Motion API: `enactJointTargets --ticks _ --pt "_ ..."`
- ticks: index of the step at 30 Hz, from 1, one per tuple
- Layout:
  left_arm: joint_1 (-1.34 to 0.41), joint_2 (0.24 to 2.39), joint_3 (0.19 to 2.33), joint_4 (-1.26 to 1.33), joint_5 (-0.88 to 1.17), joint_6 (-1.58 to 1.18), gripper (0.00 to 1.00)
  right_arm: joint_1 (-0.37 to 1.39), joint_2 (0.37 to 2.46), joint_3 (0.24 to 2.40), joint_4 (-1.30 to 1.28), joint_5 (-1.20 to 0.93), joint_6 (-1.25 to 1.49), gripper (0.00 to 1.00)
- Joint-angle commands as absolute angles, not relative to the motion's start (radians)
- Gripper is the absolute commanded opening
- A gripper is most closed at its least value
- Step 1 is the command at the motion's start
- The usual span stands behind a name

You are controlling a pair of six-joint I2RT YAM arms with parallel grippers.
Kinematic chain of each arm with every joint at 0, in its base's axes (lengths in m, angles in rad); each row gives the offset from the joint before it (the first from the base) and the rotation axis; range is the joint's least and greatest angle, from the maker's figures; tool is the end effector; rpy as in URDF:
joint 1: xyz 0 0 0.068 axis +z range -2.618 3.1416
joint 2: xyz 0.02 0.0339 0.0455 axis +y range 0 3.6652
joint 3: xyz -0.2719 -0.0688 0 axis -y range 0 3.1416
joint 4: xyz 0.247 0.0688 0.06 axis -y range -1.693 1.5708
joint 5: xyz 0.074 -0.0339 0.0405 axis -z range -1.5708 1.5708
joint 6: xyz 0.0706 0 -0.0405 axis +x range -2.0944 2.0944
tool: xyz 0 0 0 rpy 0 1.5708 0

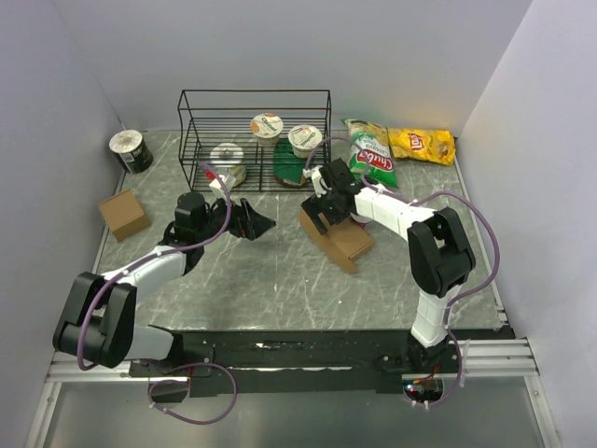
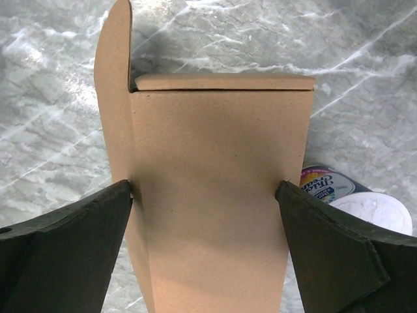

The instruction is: Fold the paper box

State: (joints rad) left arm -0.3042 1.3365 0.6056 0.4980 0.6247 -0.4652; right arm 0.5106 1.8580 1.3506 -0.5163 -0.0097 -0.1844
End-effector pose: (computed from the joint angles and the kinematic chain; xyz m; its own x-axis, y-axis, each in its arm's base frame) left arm 0.2820 -0.1318 0.2275 -0.5494 -0.2089 -0.8090 0.6036 0.5703 -0.5571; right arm 0.3637 0.2045 0.1832 -0.6421 -0.5698 -0.5129 -0.6213 0.7787 -0.0872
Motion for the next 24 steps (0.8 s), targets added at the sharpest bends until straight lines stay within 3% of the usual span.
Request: enactJointTargets --ticks 1,8,15,19,24 --pt "-0.304 1.332 0.588 0.583 0.669 -0.460 0.96 0.497 1.893 1.367 -0.560 -0.179 -0.166 0.95" --pt "-0.301 1.319 0.488 0.774 0.699 -0.498 0.96 0.554 1.822 1.316 -0.514 -0.377 -0.173 0.90" --pt "-0.301 1.293 0.391 0.906 0.681 -0.497 0.96 0.634 1.804 1.316 -0.474 -0.374 -0.192 0.90" --pt "-0.295 1.290 0.353 0.885 0.586 -0.483 0.96 0.644 1.665 1.246 -0.408 -0.342 -0.172 0.98" --pt "-0.287 1.334 0.350 0.850 0.509 -0.476 0.96 0.629 1.608 1.218 -0.434 -0.319 -0.157 1.00"
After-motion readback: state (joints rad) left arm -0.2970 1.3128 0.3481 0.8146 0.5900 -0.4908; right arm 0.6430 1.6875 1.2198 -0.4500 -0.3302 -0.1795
